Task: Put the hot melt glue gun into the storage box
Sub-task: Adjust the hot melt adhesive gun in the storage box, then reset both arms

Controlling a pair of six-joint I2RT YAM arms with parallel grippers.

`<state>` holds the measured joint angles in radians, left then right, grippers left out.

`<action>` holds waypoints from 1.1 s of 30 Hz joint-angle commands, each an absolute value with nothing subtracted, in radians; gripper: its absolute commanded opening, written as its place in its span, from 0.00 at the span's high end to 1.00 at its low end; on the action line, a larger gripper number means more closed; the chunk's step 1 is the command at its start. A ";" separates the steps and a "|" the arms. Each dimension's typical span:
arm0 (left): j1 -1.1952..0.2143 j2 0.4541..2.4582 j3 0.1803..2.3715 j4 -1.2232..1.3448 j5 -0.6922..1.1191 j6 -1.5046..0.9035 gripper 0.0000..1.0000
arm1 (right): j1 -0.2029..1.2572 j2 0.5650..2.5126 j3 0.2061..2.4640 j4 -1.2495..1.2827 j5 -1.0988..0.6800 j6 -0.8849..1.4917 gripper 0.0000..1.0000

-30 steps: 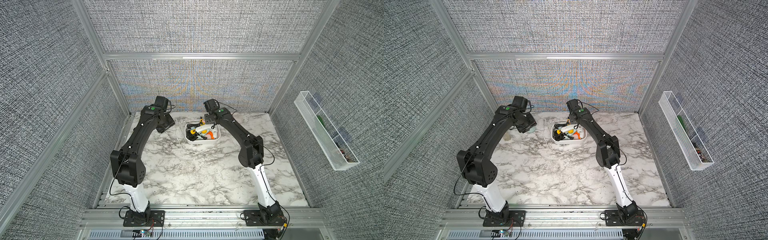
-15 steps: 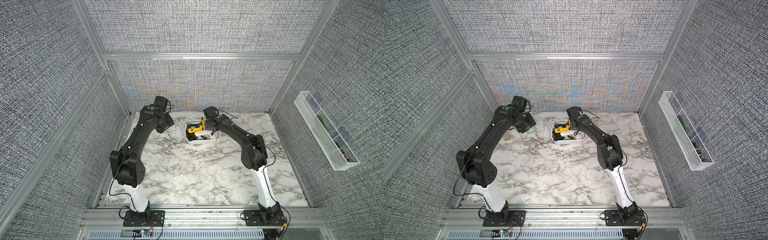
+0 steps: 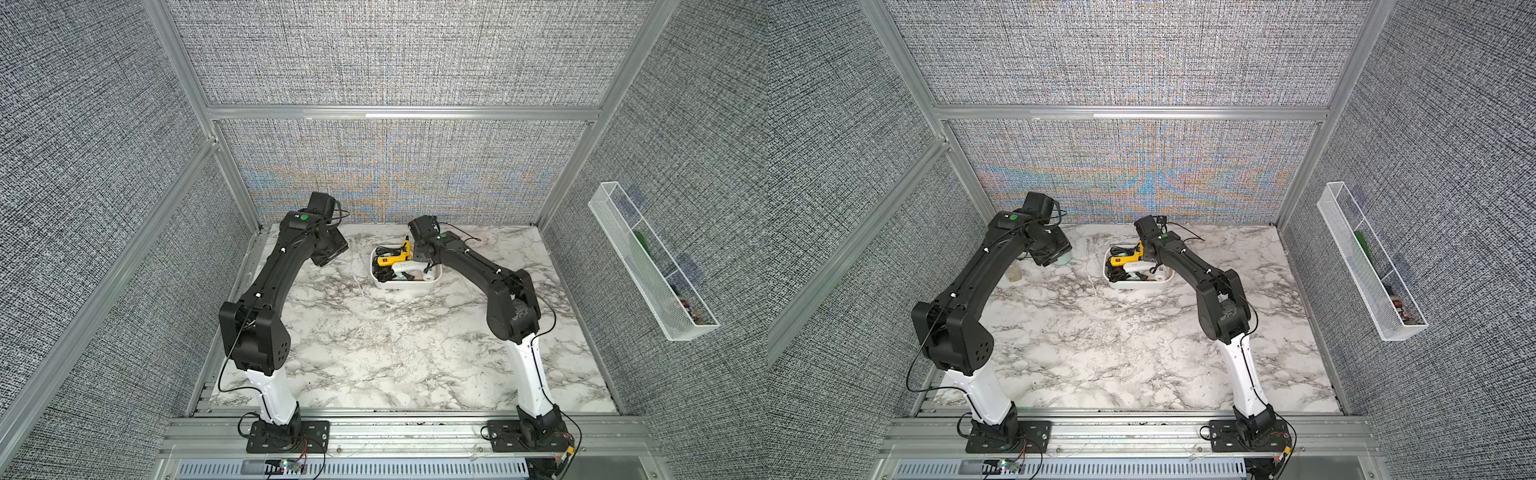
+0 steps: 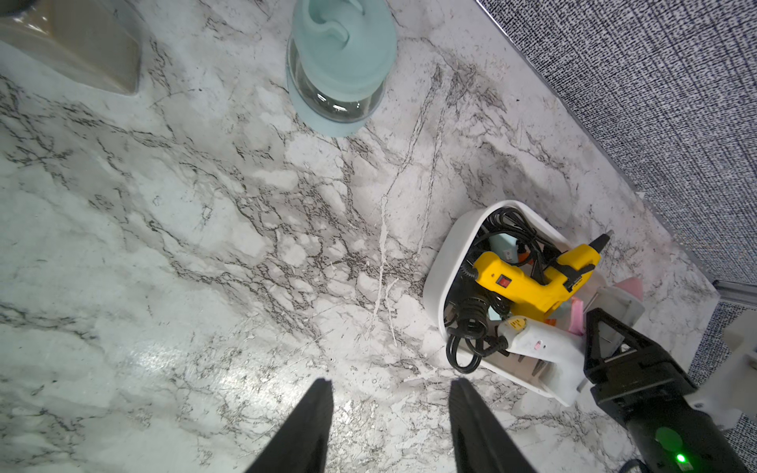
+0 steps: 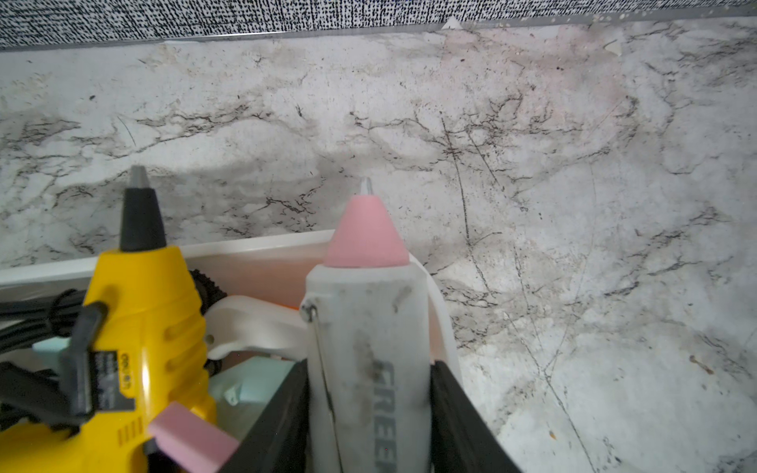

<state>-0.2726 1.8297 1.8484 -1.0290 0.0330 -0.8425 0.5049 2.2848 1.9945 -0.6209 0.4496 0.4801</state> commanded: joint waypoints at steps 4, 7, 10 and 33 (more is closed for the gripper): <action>-0.272 1.820 1.847 -1.036 0.032 -0.838 0.48 | 0.507 2.267 2.007 -0.657 0.488 0.454 0.32; -0.272 1.818 1.849 -1.040 0.028 -0.836 0.48 | 0.509 2.232 1.994 -0.641 0.494 0.448 0.27; -0.272 1.815 1.857 -1.041 0.026 -0.833 0.48 | 0.515 2.173 1.977 -0.617 0.507 0.440 0.25; -0.209 1.368 0.896 0.028 -0.703 -0.229 0.00 | 0.159 1.470 0.739 0.591 0.366 0.065 0.01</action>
<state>-0.2241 1.3315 0.9077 -0.1566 -0.6533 -0.2577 0.1749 1.4845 0.8314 0.2733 0.4107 0.1417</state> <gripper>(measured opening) 0.998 0.989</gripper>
